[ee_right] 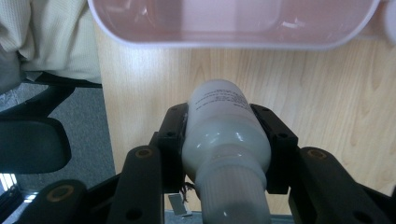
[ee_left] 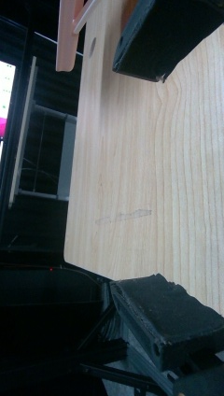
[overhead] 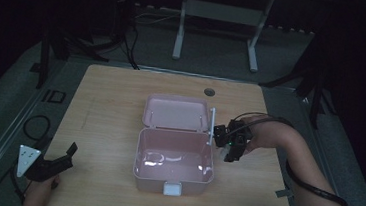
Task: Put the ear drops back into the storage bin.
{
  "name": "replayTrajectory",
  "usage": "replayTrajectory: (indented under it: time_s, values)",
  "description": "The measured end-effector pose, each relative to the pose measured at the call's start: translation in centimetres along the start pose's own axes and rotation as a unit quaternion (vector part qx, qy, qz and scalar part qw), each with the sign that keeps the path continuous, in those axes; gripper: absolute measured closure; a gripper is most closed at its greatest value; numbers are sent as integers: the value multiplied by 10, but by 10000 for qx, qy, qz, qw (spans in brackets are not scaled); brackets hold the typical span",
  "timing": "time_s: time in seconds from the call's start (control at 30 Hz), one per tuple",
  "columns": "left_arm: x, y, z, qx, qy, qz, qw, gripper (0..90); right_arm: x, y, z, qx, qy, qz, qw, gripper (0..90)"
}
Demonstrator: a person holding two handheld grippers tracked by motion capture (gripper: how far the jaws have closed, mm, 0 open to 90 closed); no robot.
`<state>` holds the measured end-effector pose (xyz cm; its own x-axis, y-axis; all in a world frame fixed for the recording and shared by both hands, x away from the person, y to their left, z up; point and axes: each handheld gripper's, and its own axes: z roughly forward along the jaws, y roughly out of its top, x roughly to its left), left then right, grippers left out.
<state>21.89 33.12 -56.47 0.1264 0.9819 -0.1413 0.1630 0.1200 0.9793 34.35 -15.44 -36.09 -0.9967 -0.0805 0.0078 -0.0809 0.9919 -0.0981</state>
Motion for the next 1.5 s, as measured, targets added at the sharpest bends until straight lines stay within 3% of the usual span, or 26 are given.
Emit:
replayTrajectory:
  time_s: [0.23,0.63,1.03,1.5]
  values:
    - [0,0,0,-5,-9,-1,10000,4,-1,20,-11,-65,-31,-188,9998,595]
    - [0,0,0,-5,-17,0,10000,4,0,54,-5,-69,10,-520,9986,594]
    - [0,0,0,-3,-26,6,10000,4,2,76,29,47,138,-784,9968,594]
    - [0,0,0,-5,-28,11,10000,4,1,84,72,113,221,-843,9961,594]
